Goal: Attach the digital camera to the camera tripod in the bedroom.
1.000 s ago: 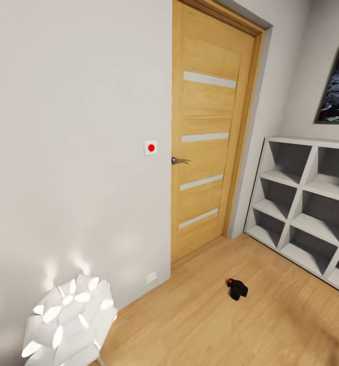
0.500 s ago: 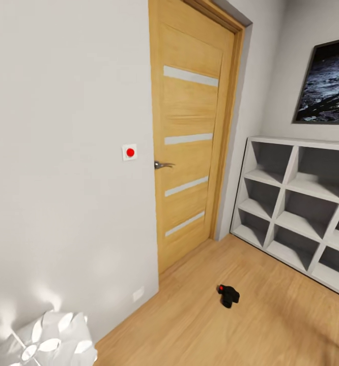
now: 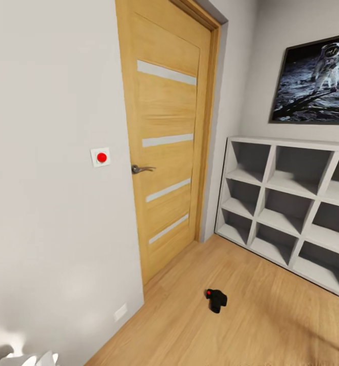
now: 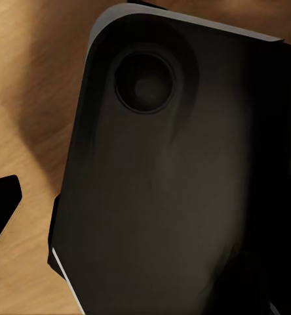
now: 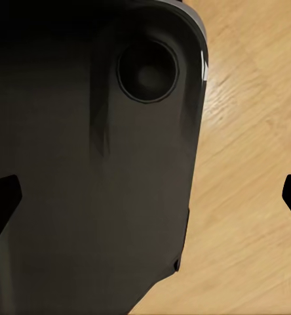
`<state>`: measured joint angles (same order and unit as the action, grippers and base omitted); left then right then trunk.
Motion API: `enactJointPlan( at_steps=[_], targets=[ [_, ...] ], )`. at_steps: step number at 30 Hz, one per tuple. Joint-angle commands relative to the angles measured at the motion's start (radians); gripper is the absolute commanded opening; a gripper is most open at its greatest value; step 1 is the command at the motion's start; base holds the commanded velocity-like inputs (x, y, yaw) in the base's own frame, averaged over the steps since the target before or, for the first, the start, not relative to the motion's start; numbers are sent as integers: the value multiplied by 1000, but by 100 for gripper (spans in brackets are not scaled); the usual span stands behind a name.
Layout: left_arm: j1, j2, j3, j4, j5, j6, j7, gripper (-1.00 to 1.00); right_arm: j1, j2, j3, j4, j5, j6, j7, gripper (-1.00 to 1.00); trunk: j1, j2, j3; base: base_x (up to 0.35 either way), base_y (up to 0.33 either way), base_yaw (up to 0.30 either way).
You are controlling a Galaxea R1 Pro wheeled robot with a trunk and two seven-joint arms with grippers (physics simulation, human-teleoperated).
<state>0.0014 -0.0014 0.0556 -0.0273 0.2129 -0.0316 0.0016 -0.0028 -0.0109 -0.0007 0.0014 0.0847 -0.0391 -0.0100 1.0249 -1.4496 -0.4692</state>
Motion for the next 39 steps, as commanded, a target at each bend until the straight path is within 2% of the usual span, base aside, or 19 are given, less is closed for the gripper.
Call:
enactJointPlan(
  at_steps=[1, 8, 39],
  targets=[
    [0, 0, 5, 0, 2, -2, 0, 100, 0, 0, -1, 0, 9, -2, -1, 100, 0, 0, -1, 31, 1, -241],
    [0, 0, 4, 0, 1, -2, 0, 100, 0, -1, 4, 1, 10, -2, -1, 100, 0, 0, -1, 11, 0, -104],
    [0, 0, 4, -1, 0, -2, 0, 100, 0, -3, 4, 1, 10, -4, -1, 100, 0, 0, -1, 0, 0, -9]
  ],
)
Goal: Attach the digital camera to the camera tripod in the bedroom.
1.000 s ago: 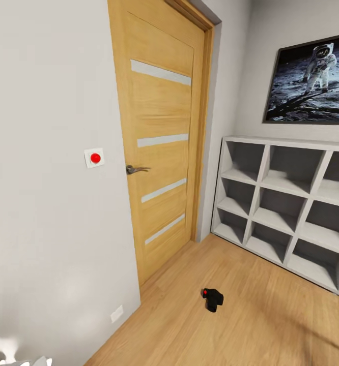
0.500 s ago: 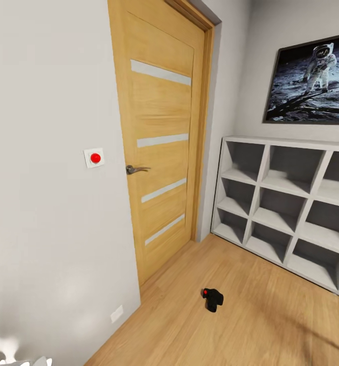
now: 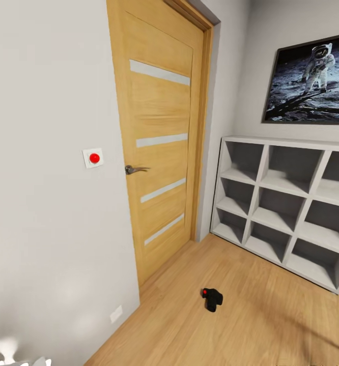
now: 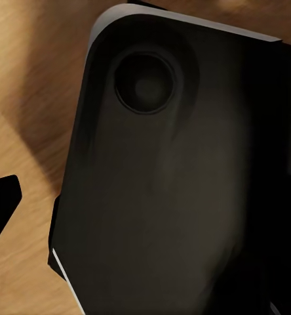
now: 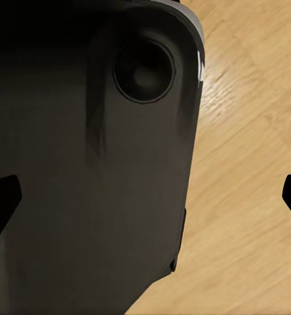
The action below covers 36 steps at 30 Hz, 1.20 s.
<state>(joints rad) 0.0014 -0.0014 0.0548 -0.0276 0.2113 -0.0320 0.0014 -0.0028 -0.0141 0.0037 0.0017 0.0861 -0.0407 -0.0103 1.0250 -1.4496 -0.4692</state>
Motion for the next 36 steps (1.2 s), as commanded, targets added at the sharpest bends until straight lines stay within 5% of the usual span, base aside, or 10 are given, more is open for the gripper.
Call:
enactJointPlan(
  at_steps=[1, 13, 36],
  targets=[
    [0, 0, 5, -1, 2, -2, 0, 100, 0, 0, 0, 0, 9, -2, -1, 100, 0, 0, -1, 0, 0, -141],
    [0, 2, 5, -2, 2, -2, 0, 100, 0, -1, -2, 0, 8, -2, -1, 100, 0, 0, -1, 0, 0, -190],
    [0, 1, 5, -1, 5, 0, 1, 100, 0, -3, 1, 0, 11, -1, 0, 100, 0, 0, -1, 65, 0, -12]
  ],
)
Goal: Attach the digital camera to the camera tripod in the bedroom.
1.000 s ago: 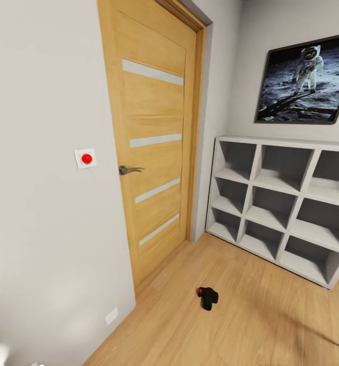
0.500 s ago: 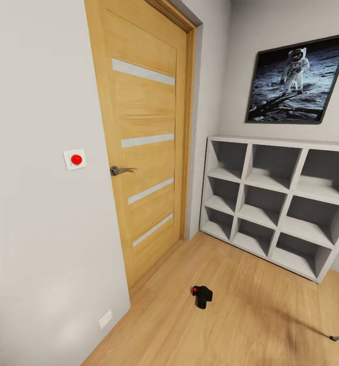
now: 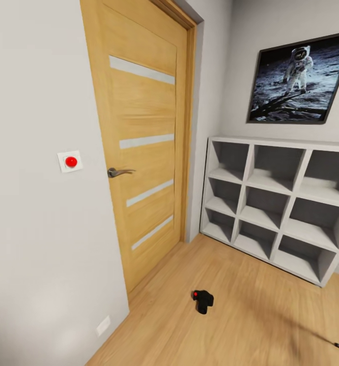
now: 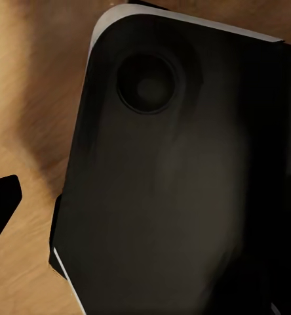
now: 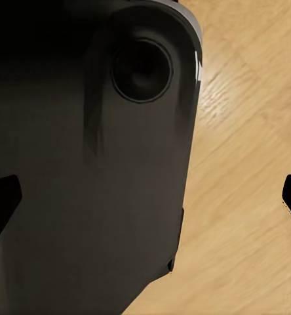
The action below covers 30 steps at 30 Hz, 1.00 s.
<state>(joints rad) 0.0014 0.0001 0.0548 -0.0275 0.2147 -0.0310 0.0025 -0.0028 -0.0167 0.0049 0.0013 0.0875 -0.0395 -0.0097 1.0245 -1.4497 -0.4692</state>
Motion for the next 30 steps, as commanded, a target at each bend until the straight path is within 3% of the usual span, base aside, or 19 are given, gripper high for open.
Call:
enactJointPlan(
  at_steps=[1, 30],
  targets=[
    [0, 0, 5, -1, 2, -1, 0, 100, 0, 0, 0, 0, 9, -2, -1, 100, 1, 0, -1, 299, 0, 0],
    [0, 0, 5, -1, 2, -1, 0, 100, 0, 0, 0, 1, 9, -2, -1, 100, 1, 0, -1, 319, 0, 0]
  ],
)
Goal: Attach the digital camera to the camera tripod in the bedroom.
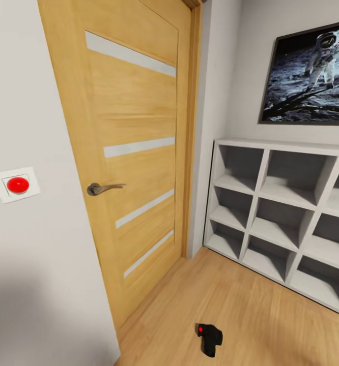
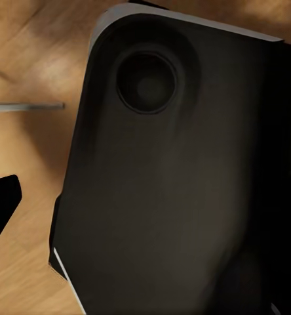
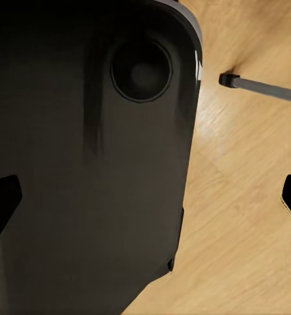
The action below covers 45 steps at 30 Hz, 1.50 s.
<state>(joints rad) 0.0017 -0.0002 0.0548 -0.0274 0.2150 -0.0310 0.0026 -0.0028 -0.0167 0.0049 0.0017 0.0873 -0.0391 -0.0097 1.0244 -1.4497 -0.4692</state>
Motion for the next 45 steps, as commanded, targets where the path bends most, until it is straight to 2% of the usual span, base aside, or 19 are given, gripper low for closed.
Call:
enactJointPlan(
  at_steps=[1, 34, 45],
  targets=[
    [0, 0, 5, -1, 1, -1, 0, 100, 0, 0, 0, 0, 9, -2, -1, 100, 1, 0, -1, 322, 0, 0],
    [0, -1, 5, -1, 4, -2, 1, 100, 0, -1, -2, 0, 8, -4, -1, 100, 1, 0, -1, 289, 0, 0],
    [0, -1, 5, -2, 4, -3, 1, 100, 0, 0, -4, 1, 4, -4, -2, 100, 1, 0, -1, 98, 0, 0]
  ],
)
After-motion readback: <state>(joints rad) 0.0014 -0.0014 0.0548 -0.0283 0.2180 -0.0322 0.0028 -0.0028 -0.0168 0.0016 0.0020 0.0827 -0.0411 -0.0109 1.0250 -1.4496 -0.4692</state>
